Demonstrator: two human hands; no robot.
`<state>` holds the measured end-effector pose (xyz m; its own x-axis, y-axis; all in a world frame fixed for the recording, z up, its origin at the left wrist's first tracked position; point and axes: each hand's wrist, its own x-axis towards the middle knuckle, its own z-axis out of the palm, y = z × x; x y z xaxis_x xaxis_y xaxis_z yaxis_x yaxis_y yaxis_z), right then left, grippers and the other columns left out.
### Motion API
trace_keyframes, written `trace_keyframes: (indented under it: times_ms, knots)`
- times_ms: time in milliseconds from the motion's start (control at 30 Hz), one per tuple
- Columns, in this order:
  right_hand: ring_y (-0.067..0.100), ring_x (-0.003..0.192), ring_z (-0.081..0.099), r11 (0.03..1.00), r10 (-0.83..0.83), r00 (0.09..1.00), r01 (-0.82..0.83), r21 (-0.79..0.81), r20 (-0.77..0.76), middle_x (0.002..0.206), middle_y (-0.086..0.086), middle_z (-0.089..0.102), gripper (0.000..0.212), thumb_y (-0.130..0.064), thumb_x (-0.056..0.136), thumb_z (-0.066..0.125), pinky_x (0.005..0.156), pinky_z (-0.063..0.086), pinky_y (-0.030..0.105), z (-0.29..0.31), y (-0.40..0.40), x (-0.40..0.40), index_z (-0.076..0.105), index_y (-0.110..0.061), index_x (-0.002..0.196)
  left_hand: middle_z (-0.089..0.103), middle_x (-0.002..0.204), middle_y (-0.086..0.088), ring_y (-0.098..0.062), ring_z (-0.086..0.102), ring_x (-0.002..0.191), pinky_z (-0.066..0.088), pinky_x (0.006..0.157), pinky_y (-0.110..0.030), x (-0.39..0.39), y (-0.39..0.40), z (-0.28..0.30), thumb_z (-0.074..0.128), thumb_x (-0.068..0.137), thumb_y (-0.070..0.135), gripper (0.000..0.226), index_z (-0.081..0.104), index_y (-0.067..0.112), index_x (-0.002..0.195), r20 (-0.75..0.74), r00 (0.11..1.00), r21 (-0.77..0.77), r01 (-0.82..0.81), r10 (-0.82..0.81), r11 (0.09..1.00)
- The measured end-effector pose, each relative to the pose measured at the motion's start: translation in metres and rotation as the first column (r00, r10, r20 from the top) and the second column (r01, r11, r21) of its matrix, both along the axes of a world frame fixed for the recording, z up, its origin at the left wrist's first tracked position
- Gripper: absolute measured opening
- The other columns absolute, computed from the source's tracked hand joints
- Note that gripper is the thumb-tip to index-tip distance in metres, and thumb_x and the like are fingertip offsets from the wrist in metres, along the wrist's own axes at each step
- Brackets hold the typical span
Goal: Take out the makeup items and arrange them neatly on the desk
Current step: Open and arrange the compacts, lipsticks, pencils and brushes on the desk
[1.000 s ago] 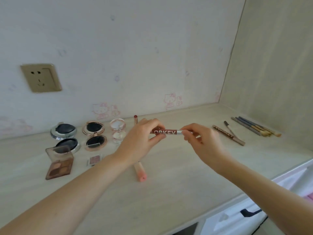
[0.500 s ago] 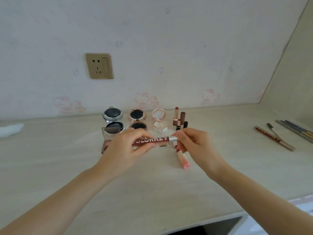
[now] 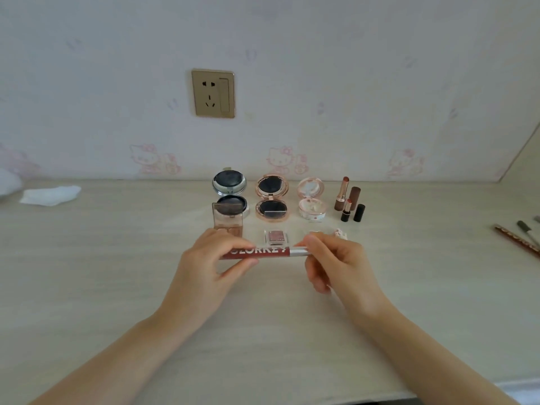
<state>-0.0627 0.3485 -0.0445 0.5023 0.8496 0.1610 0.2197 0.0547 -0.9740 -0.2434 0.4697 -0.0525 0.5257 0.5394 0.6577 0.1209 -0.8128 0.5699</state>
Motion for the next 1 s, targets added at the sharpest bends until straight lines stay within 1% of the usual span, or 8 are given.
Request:
trace_keyframes:
  times_ms: [100, 300, 500, 667, 733, 800, 867, 1000]
  knots:
    - [0.018, 0.038, 0.044, 0.997, 0.056, 0.992, -0.051, 0.049, -0.115, 0.055, 0.01, 0.061, 0.043, -0.05, 0.087, 0.057, 0.039, 0.032, 0.021, 0.0014, -0.003, 0.0036, 0.069, -0.009, 0.079, 0.063, 0.088, 0.016, 0.001, 0.056, 0.087, 0.039, 0.078, -0.006, -0.0009, 0.0006, -0.0015, 0.074, 0.076, 0.03, 0.019, 0.072, 0.02, 0.093, 0.012, 1.0, 0.031, 0.023, -0.023, 0.999]
    - [0.014, 0.04, 0.039, 0.999, 0.019, 0.999, -0.02, 0.028, 0.043, 0.047, 0.009, 0.051, 0.044, -0.032, 0.094, 0.055, 0.042, 0.035, 0.02, 0.0004, -0.0059, 0.0034, 0.061, -0.007, 0.059, 0.065, 0.082, 0.012, -0.005, 0.054, 0.085, 0.044, 0.077, -0.018, 0.0019, 0.0021, -0.0031, 0.068, 0.08, 0.032, 0.022, 0.073, 0.018, 0.095, -0.041, 0.997, 0.082, 0.061, -0.058, 0.995]
    - [0.011, 0.049, 0.046, 0.987, 0.048, 0.998, -0.055, 0.152, 0.047, 0.059, 0.0, 0.06, 0.02, -0.011, 0.094, 0.056, 0.048, 0.039, 0.017, 0.0018, -0.0066, 0.0019, 0.072, -0.015, 0.083, 0.063, 0.075, 0.008, -0.008, 0.057, 0.083, 0.04, 0.072, -0.009, -0.0011, 0.0015, 0.0001, 0.068, 0.081, 0.036, 0.015, 0.073, 0.034, 0.094, -0.073, 0.988, -0.112, 0.125, -0.133, 0.986]
    - [0.013, 0.057, 0.054, 0.98, 0.091, 0.995, -0.095, 0.172, 0.033, 0.068, -0.001, 0.063, 0.02, 0.001, 0.091, 0.057, 0.056, 0.045, 0.022, 0.0028, -0.0079, 0.0003, 0.068, -0.014, 0.098, 0.064, 0.082, 0.017, 0.001, 0.057, 0.085, 0.037, 0.077, -0.005, 0.0005, 0.0017, 0.0026, 0.068, 0.078, 0.031, 0.018, 0.075, 0.026, 0.093, -0.034, 0.99, -0.207, 0.129, -0.139, 0.97]
    - [0.013, 0.062, 0.059, 0.983, 0.107, 0.994, -0.106, 0.152, 0.002, 0.075, 0.0, 0.065, 0.024, -0.001, 0.087, 0.064, 0.059, 0.048, 0.023, 0.0028, -0.0083, 0.0003, 0.066, -0.016, 0.105, 0.064, 0.084, 0.017, 0.002, 0.056, 0.081, 0.036, 0.077, -0.005, 0.001, 0.0023, 0.0036, 0.07, 0.075, 0.03, 0.019, 0.075, 0.027, 0.093, -0.004, 0.992, -0.234, 0.124, -0.129, 0.964]
    - [0.014, 0.064, 0.062, 0.988, 0.125, 0.991, -0.119, 0.097, -0.053, 0.077, 0.003, 0.068, 0.025, -0.023, 0.082, 0.07, 0.059, 0.049, 0.024, 0.0038, -0.0095, -0.001, 0.066, -0.017, 0.106, 0.066, 0.086, 0.016, -0.001, 0.058, 0.085, 0.037, 0.081, -0.006, 0.0009, 0.0021, 0.0038, 0.071, 0.072, 0.029, 0.02, 0.074, 0.03, 0.092, 0.012, 0.993, -0.233, 0.121, -0.121, 0.965]
    - [0.016, 0.059, 0.06, 0.991, 0.128, 0.989, -0.125, 0.045, -0.077, 0.072, 0.007, 0.069, 0.032, -0.043, 0.083, 0.06, 0.057, 0.049, 0.026, 0.0031, -0.0096, -0.0021, 0.07, -0.015, 0.094, 0.068, 0.083, 0.011, -0.005, 0.058, 0.088, 0.039, 0.083, -0.009, 0.0011, 0.0009, 0.0032, 0.071, 0.072, 0.029, 0.021, 0.075, 0.028, 0.092, -0.003, 0.992, -0.212, 0.123, -0.127, 0.969]
    - [0.012, 0.051, 0.051, 0.999, 0.044, 0.996, -0.046, 0.021, 0.073, 0.062, 0.001, 0.064, 0.028, -0.022, 0.096, 0.052, 0.058, 0.046, 0.027, -0.0003, -0.0069, 0.0001, 0.069, -0.013, 0.076, 0.067, 0.081, 0.017, -0.006, 0.056, 0.086, 0.039, 0.078, -0.008, 0.0003, -0.0004, 0.0025, 0.069, 0.074, 0.035, 0.018, 0.074, 0.032, 0.091, -0.036, 0.989, -0.212, 0.135, -0.146, 0.968]
